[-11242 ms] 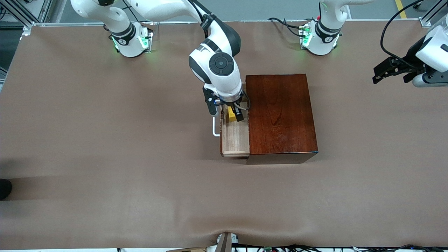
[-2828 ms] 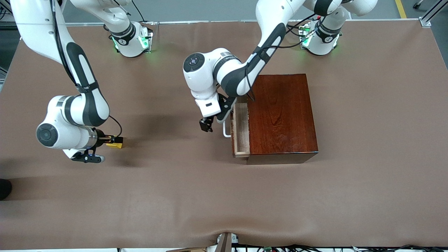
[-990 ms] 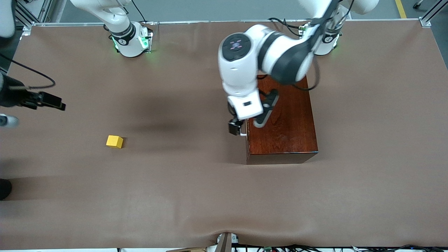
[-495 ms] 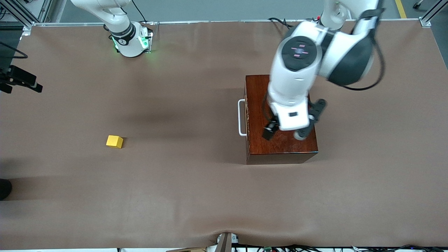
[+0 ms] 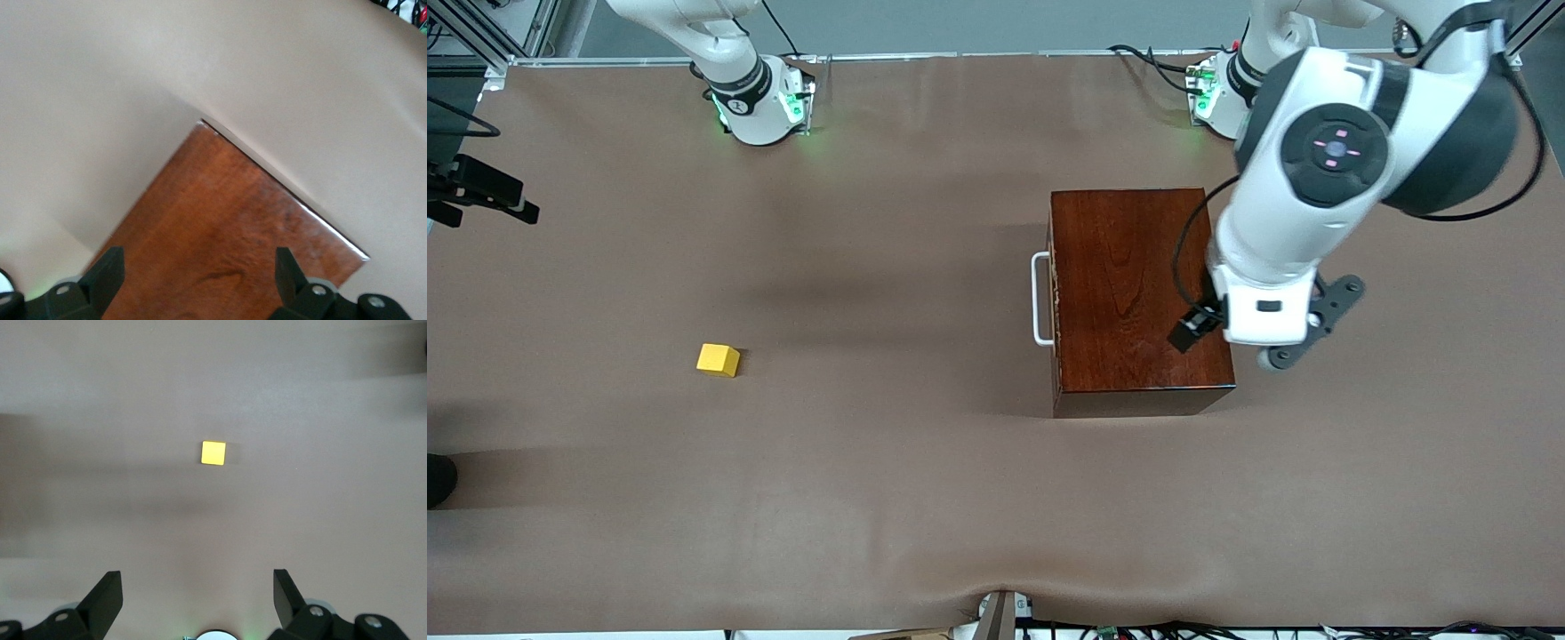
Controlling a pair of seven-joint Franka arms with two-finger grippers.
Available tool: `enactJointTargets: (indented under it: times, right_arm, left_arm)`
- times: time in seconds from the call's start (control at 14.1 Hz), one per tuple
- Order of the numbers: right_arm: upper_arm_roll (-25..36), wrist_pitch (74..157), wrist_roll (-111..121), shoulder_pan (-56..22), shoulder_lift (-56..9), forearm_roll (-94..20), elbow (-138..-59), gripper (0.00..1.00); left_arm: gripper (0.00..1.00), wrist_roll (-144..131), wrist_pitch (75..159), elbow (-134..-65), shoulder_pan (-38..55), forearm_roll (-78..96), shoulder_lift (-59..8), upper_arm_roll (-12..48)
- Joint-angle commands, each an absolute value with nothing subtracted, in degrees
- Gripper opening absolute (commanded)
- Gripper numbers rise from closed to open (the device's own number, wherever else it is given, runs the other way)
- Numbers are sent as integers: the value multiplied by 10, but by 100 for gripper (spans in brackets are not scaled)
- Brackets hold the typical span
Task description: Open drawer, take yellow block, close drawer
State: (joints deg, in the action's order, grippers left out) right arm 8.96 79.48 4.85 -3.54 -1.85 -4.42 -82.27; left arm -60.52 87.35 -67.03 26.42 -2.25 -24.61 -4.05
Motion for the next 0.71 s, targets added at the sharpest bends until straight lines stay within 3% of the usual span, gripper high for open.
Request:
enactJointTargets:
  times: [0.0,0.28,0.42,0.64]
  right_arm:
    - [85,797,50,-34,6,-35,-846,100]
    - [79,811,50,-29,25,-26,-876,100]
    - [41,820,51,12,29,-14,-880,100]
    - [25,826,52,12,30,16,-882,100]
  left_arm:
    - [100,-516,853,-701,233,-12,-208,-37]
    - [100,-344,822,-708,188,-12,-179,-37]
    - [100,-318,816,-707,183,-12,-174,-38]
    - [100,-250,812,-708,158,-12,-166,-38]
